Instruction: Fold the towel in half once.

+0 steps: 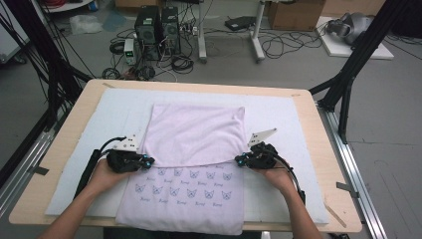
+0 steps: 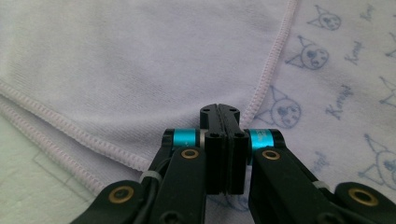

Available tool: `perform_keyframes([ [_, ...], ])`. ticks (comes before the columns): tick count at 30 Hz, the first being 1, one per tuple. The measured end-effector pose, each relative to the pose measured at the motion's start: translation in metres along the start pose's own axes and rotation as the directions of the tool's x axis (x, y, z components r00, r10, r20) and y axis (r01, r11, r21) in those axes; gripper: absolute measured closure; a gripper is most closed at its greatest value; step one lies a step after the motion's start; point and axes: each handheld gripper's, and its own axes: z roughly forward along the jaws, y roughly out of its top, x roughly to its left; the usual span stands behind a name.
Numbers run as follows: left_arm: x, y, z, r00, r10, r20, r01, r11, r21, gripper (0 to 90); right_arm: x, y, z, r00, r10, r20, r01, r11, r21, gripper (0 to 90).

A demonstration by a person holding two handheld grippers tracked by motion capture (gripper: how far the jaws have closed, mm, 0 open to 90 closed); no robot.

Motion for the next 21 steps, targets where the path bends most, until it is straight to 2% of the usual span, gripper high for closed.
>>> perform_keyframes([
  [2,0.002,0.000,-0.003,0.9999,-0.008,-0.010,0.008,1.0000,-0.004,89.6,0.002,0.001,-0.002,1.0000,-0.006,0.000,0.006,1.000,-0.006,86.8],
  [5,0.003,0.001,-0.012,0.9995,-0.027,-0.018,0.026,0.9992,-0.031,89.7,0.005,0.006,-0.008,0.9999,-0.015,-0.002,0.015,0.999,-0.052,86.9],
  [8,0.003,0.003,-0.020,0.9997,-0.018,-0.017,0.017,0.9987,-0.047,89.7,0.008,0.012,-0.014,0.9994,-0.036,0.005,0.036,0.997,-0.075,86.9],
  [10,0.001,0.004,-0.019,0.9996,-0.014,-0.023,0.014,0.9993,-0.034,89.2,0.011,0.016,-0.019,0.9992,-0.040,0.001,0.040,0.995,-0.091,86.9],
  [14,0.001,-0.001,-0.008,0.9990,-0.039,-0.021,0.039,0.9992,0.010,60.5,0.021,0.019,-0.026,0.9974,-0.072,0.002,0.072,0.993,-0.093,86.8],
  [15,0.001,-0.003,-0.005,0.9993,-0.034,-0.013,0.034,0.9990,0.030,58.5,0.022,0.018,-0.025,0.9973,-0.073,0.006,0.073,0.994,-0.085,86.8],
  [16,0.000,-0.004,-0.003,0.9995,-0.028,-0.014,0.028,0.9994,0.018,57.7,0.023,0.016,-0.025,0.9977,-0.067,0.002,0.067,0.995,-0.071,86.7],
  [17,-0.001,-0.004,-0.003,0.9992,-0.035,-0.018,0.035,0.9993,0.013,58.4,0.023,0.014,-0.023,0.9978,-0.067,0.001,0.066,0.996,-0.060,86.7],
  [18,-0.001,-0.004,-0.004,0.9995,-0.022,-0.022,0.022,0.9997,0.012,61.8,0.022,0.012,-0.022,0.9977,-0.067,0.005,0.067,0.996,-0.054,86.7],
  [19,-0.001,-0.004,-0.004,0.9996,-0.016,-0.021,0.017,0.9998,0.011,72.5,0.022,0.010,-0.020,0.9983,-0.058,0.000,0.058,0.997,-0.046,86.6],
  [21,0.000,-0.004,-0.005,0.9992,-0.022,-0.033,0.022,0.9996,0.016,84.7,0.020,0.008,-0.017,0.9989,-0.047,-0.003,0.047,0.998,-0.035,86.6],
])
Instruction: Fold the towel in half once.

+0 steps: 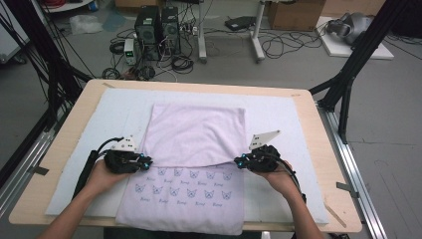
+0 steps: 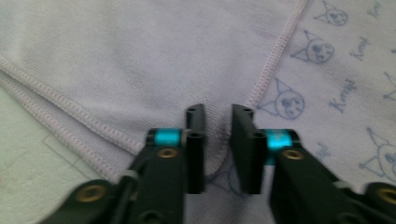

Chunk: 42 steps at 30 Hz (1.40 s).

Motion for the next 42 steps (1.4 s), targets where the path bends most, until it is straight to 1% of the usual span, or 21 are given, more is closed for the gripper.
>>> perform_keyframes([
  [3,0.002,0.000,-0.002,0.9999,-0.012,-0.002,0.012,0.9999,-0.001,86.6,0.000,0.002,-0.001,1.0000,-0.001,0.001,0.001,1.000,-0.025,86.6],
  [5,0.002,0.001,-0.005,0.9998,-0.017,-0.004,0.017,0.9997,-0.017,87.0,0.002,0.004,-0.002,1.0000,-0.005,-0.001,0.005,0.999,-0.044,86.6],
  [9,0.005,0.008,-0.024,0.9988,-0.038,-0.031,0.035,0.9954,-0.090,87.0,0.004,0.008,-0.009,1.0000,-0.008,0.004,0.008,0.997,-0.070,86.7],
  [11,0.003,0.012,-0.037,0.9981,-0.044,-0.042,0.039,0.9919,-0.121,87.0,0.006,0.009,-0.014,1.0000,-0.004,0.003,0.005,0.996,-0.088,86.7],
  [12,0.001,0.013,-0.043,0.9979,-0.043,-0.049,0.036,0.9903,-0.134,87.0,0.010,0.010,-0.018,1.0000,-0.005,0.003,0.005,0.995,-0.104,86.7],
  [14,-0.007,0.014,-0.054,0.9976,-0.028,-0.063,0.019,0.9886,-0.150,87.0,0.022,0.013,-0.026,0.9997,-0.025,-0.008,0.023,0.990,-0.138,86.7],
  [15,-0.015,0.012,-0.063,0.9980,-0.019,-0.060,0.009,0.9877,-0.156,87.0,0.026,0.013,-0.028,0.9994,-0.033,-0.010,0.031,0.989,-0.146,86.7],
  [16,-0.017,0.011,-0.066,0.9981,-0.014,-0.061,0.005,0.9878,-0.156,87.1,0.036,0.013,-0.033,0.9986,-0.051,-0.013,0.048,0.986,-0.159,86.7],
  [17,-0.024,0.008,-0.072,0.9981,-0.004,-0.061,-0.005,0.9881,-0.154,87.1,0.040,0.013,-0.035,0.9985,-0.051,-0.019,0.048,0.986,-0.159,86.7],
  [19,-0.039,-0.001,-0.082,0.9982,0.020,-0.057,-0.028,0.9892,-0.144,87.1,0.056,0.010,-0.039,0.9963,-0.078,-0.036,0.071,0.986,-0.152,86.7],
  [20,-0.049,-0.007,-0.087,0.9981,0.031,-0.053,-0.038,0.9899,-0.136,87.1,0.063,0.008,-0.040,0.9950,-0.085,-0.053,0.076,0.985,-0.152,86.7],
  [21,-0.056,-0.013,-0.091,0.9983,0.034,-0.046,-0.040,0.9899,-0.136,87.1,0.073,0.005,-0.040,0.9922,-0.092,-0.084,0.079,0.986,-0.145,86.7],
  [23,-0.069,-0.026,-0.095,0.9983,0.041,-0.042,-0.046,0.9914,-0.123,87.0,0.087,0.000,-0.041,0.9868,-0.105,-0.123,0.089,0.987,-0.135,84.6],
  [25,-0.074,-0.036,-0.095,0.9989,0.044,-0.018,-0.046,0.9937,-0.102,85.5,0.093,-0.005,-0.040,0.9810,-0.098,-0.167,0.074,0.987,-0.142,75.5],
  [26,-0.074,-0.040,-0.094,0.9990,0.043,-0.009,-0.044,0.9950,-0.089,82.8,0.094,-0.006,-0.039,0.9823,-0.081,-0.169,0.059,0.989,-0.136,70.7],
  [29,-0.073,-0.044,-0.086,0.9994,0.035,0.003,-0.034,0.9960,-0.082,66.5,0.087,-0.009,-0.035,0.9856,-0.058,-0.158,0.039,0.991,-0.125,68.1],
  [30,-0.072,-0.044,-0.082,0.9992,0.040,0.008,-0.040,0.9964,-0.075,65.2,0.084,-0.009,-0.030,0.9871,-0.054,-0.150,0.039,0.994,-0.103,67.9],
  [32,-0.070,-0.044,-0.073,0.9990,0.039,0.019,-0.038,0.9978,-0.054,63.0,0.080,-0.011,-0.021,0.9853,-0.050,-0.164,0.035,0.995,-0.090,66.3],
  [38,-0.064,-0.048,-0.052,0.9972,0.041,0.062,-0.040,0.9991,-0.014,63.9,0.073,-0.023,0.002,0.9813,-0.016,-0.192,0.005,0.998,-0.056,66.2],
  [41,-0.063,-0.048,-0.047,0.9968,0.037,0.071,-0.036,0.9992,-0.017,68.3,0.071,-0.025,0.008,0.9779,-0.019,-0.208,0.012,0.999,-0.036,67.8],
  [42,-0.062,-0.048,-0.047,0.9969,0.034,0.071,-0.033,0.9993,-0.015,72.5,0.069,-0.025,0.010,0.9773,-0.013,-0.211,0.006,0.999,-0.033,67.5],
])
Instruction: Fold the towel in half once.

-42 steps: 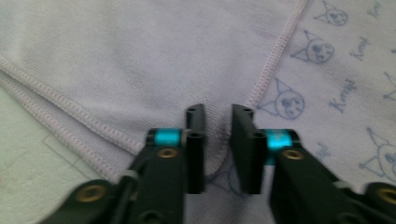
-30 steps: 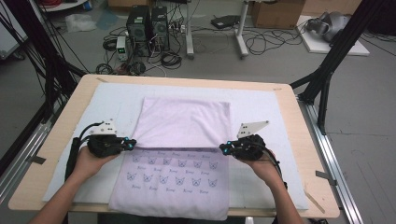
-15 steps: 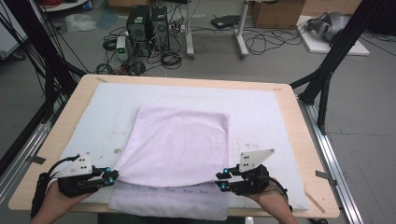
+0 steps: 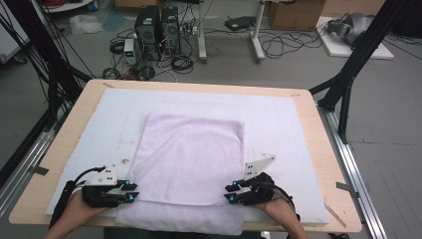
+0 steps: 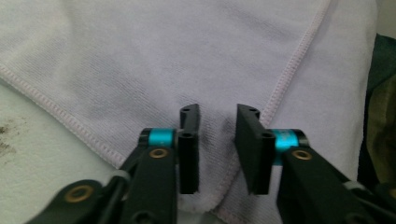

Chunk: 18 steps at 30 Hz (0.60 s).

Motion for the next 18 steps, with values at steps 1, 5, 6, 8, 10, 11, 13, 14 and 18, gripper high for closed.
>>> perform_keyframes([
  [1,0.001,0.000,0.000,1.0000,-0.004,0.003,0.004,1.0000,0.000,75.1,-0.002,0.001,0.001,1.0000,-0.001,0.004,0.001,1.000,0.002,67.5],
  [5,-0.001,-0.001,0.001,1.0000,0.004,-0.007,-0.004,1.0000,-0.009,81.1,-0.005,0.002,0.008,1.0000,-0.006,-0.001,0.006,0.999,0.032,65.2],
  [6,-0.001,-0.001,0.001,0.9999,0.007,-0.009,-0.007,0.9999,-0.010,84.0,-0.004,0.001,0.012,0.9999,-0.014,-0.008,0.014,0.998,0.056,63.4],
  [8,-0.002,0.000,0.001,0.9998,0.013,-0.013,-0.013,0.9999,-0.007,86.8,-0.001,-0.001,0.014,0.9995,-0.030,0.009,0.029,0.999,0.041,69.6],
  [10,-0.003,0.001,0.001,0.9997,0.015,-0.020,-0.015,0.9998,-0.009,87.6,0.000,0.000,0.013,0.9992,-0.039,0.007,0.039,0.998,0.057,87.6],
  [11,-0.004,0.002,0.000,0.9996,0.015,-0.022,-0.015,0.9998,-0.010,87.7,0.000,0.000,0.014,0.9990,-0.044,0.000,0.044,0.998,0.054,88.6],
  [13,-0.005,0.004,-0.005,0.9994,0.019,-0.028,-0.019,0.9996,-0.020,87.8,0.000,0.001,0.012,0.9990,-0.043,-0.013,0.043,0.998,0.054,90.0],
  [14,-0.006,0.006,-0.009,0.9994,0.015,-0.033,-0.016,0.9994,-0.032,87.8,0.001,0.002,0.010,0.9991,-0.038,-0.020,0.039,0.998,0.048,90.0],
  [18,-0.013,0.015,-0.023,0.9986,0.030,-0.044,-0.033,0.9973,-0.065,87.9,0.008,0.012,-0.005,0.9981,-0.061,-0.010,0.061,0.998,0.003,90.0],
])
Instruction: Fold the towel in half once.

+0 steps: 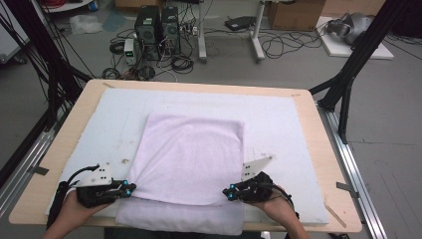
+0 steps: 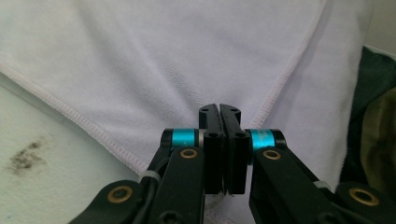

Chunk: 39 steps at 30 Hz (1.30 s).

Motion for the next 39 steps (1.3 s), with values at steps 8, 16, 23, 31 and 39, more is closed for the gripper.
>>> perform_keyframes([
  [8,0.002,-0.008,0.006,0.9994,-0.029,0.017,0.029,0.9994,0.021,63.4,-0.002,-0.004,-0.001,1.0000,0.007,0.000,-0.007,1.000,-0.026,64.8],
  [16,0.002,-0.017,0.021,0.9992,0.003,0.039,-0.006,0.9977,0.068,82.7,0.005,-0.010,0.022,0.9992,-0.036,-0.014,0.037,0.997,0.072,82.9],
  [23,-0.002,-0.007,0.004,1.0000,0.001,0.005,-0.001,0.9997,0.022,87.7,0.007,0.001,0.003,0.9993,-0.034,-0.013,0.034,0.999,-0.002,86.2],
  [31,-0.038,0.007,-0.025,0.9976,0.049,0.049,-0.048,0.9986,-0.022,87.7,0.038,0.018,-0.039,0.9909,-0.118,-0.065,0.115,0.992,-0.041,85.6],
  [39,-0.026,-0.007,-0.020,0.9990,-0.003,0.044,0.003,1.0000,-0.005,66.1,0.030,-0.003,-0.035,0.9908,-0.041,-0.129,0.030,0.996,-0.083,65.6],
])
